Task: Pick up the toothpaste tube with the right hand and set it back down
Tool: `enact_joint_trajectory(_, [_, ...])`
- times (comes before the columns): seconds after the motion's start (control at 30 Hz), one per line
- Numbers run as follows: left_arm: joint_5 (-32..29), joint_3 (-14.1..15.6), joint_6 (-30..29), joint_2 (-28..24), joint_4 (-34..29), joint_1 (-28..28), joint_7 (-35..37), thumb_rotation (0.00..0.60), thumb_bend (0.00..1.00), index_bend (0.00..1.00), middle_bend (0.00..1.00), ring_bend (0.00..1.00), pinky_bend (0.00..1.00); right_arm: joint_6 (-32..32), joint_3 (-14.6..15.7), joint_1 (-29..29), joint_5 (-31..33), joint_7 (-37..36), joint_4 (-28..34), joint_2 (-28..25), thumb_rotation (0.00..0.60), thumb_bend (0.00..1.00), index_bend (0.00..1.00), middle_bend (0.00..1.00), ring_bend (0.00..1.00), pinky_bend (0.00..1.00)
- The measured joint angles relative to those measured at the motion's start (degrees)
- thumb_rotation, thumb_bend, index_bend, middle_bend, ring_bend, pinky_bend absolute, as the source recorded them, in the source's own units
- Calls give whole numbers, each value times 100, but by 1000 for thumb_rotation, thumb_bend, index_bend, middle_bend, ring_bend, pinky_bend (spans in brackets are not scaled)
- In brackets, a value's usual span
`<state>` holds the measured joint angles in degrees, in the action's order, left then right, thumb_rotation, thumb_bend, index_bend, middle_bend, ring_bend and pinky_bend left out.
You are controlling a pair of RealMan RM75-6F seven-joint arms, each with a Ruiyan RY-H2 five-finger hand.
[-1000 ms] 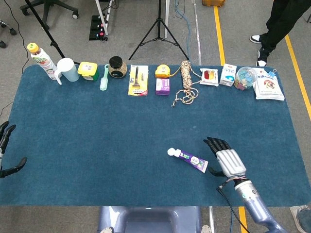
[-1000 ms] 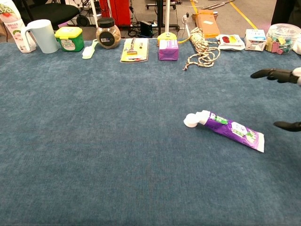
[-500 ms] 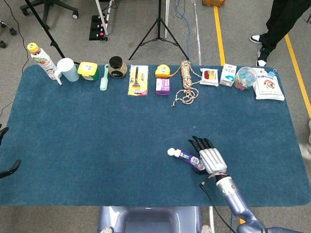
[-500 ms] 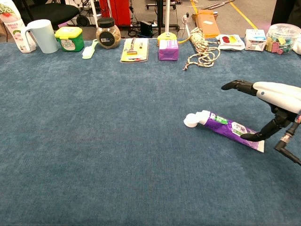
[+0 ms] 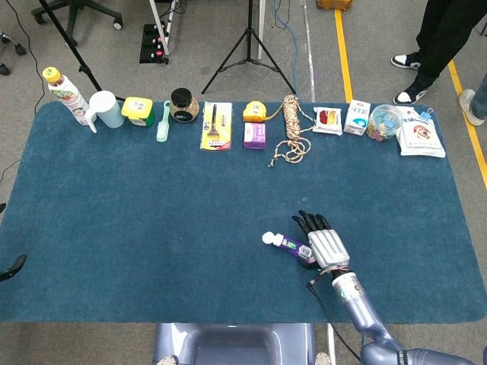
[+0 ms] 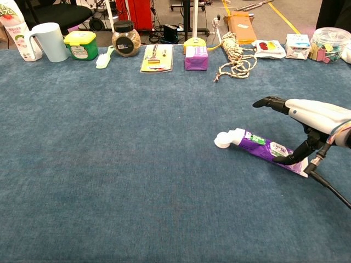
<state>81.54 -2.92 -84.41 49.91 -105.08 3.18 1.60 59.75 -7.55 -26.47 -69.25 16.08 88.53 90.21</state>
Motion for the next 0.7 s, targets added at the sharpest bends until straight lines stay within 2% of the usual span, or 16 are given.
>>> enact_joint_trajectory(0.6, [3,-12,19,9,-99,27,-132,566,260,0,0,13,124,-136,-154,-302,-97,-317,-1282,157,600,250,0,1,0,0])
enact_joint_trajectory(0.7, [-1,-9,25,23,-99,29,-143,564,259,0,0,13,124,-158,-164,-310,-110,-413,-1211,116,600,250,60,63,32,29])
